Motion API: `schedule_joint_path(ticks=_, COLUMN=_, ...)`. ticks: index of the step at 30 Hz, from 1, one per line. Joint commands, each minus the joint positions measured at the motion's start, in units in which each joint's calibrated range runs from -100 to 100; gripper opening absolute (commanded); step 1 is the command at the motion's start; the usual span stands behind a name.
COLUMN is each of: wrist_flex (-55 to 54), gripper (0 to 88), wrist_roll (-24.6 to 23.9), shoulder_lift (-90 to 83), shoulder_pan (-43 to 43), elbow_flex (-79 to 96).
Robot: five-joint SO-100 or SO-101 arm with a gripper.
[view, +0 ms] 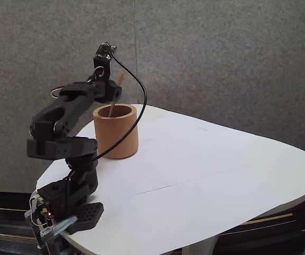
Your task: Grab the pen and put it in the pen holder.
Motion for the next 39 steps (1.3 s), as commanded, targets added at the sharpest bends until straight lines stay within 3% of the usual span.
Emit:
schedule_joint_path(ticks=1, wrist_flex=-0.85, gripper=0.7, wrist_roll=0.32, shoulder_lift=-4.24, shoulder_pan=-1.99, elbow_flex=2.17)
schedule_joint_path(ticks=39, wrist_flex=-1.10, gripper=0.7, wrist_roll=0.32, shoulder_lift=-6.52, shoulder_pan=-3.89, elbow_flex=13.45)
